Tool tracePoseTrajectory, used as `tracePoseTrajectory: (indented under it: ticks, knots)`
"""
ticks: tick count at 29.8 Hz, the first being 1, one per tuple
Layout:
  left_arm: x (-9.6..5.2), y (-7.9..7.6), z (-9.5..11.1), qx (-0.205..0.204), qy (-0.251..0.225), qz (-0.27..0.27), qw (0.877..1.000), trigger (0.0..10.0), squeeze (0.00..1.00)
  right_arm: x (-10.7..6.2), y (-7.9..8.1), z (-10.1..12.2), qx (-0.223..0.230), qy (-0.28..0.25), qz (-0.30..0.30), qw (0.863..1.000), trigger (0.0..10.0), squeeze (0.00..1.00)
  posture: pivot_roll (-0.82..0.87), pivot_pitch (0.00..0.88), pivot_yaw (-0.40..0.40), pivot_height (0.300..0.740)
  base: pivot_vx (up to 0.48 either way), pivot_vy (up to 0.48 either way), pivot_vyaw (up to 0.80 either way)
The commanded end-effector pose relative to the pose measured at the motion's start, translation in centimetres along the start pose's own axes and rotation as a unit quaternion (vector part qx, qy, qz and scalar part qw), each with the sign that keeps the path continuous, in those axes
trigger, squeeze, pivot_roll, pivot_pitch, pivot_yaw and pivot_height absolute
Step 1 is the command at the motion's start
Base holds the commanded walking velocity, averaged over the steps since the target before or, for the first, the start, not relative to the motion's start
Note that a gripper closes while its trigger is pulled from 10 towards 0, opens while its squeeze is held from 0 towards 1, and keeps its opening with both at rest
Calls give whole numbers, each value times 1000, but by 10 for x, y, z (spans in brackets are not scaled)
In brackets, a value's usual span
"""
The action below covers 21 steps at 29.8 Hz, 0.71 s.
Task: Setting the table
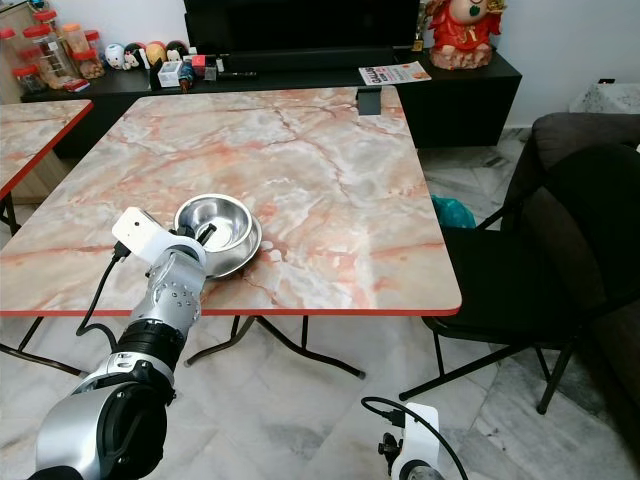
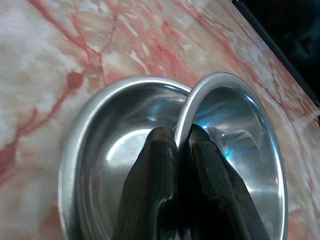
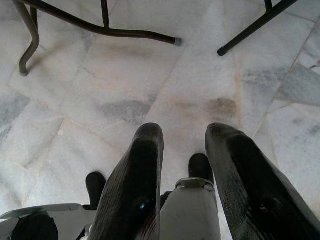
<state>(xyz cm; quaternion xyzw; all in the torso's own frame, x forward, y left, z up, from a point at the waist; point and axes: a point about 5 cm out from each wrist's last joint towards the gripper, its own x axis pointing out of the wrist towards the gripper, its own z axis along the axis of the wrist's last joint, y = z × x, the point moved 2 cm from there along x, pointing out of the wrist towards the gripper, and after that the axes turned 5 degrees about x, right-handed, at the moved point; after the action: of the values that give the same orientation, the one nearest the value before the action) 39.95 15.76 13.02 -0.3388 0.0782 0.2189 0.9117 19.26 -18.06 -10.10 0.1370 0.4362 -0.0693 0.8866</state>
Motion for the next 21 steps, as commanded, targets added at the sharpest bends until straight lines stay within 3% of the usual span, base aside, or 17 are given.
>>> tracePoseTrajectory:
  ticks: [1, 21]
  knots:
    - [3, -4, 13, -2, -22, 5, 1000, 10000, 0, 0, -1, -1, 4, -2, -3, 1000, 10000, 0, -199, 0, 79, 740, 0, 0, 0]
    - [5, -1, 9, -21, -4, 28, 999, 10000, 0, -1, -3, -3, 5, 0, -4, 1000, 10000, 0, -206, 0, 81, 740, 0, 0, 0]
